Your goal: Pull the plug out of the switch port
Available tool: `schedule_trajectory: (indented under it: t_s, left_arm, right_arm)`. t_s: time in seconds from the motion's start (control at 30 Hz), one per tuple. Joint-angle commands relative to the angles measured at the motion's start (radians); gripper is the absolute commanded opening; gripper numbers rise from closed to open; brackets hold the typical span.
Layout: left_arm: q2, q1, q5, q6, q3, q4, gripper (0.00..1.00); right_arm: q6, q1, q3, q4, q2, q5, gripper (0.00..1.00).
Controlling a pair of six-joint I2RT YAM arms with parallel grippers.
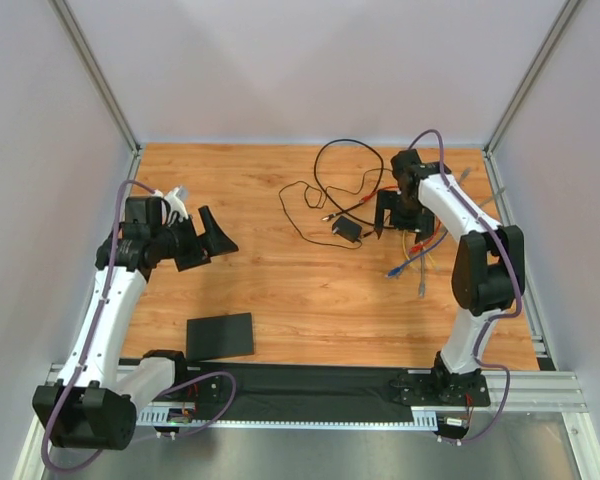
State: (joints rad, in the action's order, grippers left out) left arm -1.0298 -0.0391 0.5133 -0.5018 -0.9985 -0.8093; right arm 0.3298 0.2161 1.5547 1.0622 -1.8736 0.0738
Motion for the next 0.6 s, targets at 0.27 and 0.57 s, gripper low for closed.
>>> schedule_trajectory:
  t_s: [0.27,0.57]
  left_arm:
    - [0.208,-0.177,-0.062,-0.092,0.139,0.184,1.0]
    - [0.353,-0.206,0.007,-0.231,0.406,0.426,1.0]
  right_arm:
    - [0.123,0.206,-0.428,-0.215,0.488,-0.036,1.0]
    - [0.175,0.21,-0.752,-0.462,0.679,-0.104,1.0]
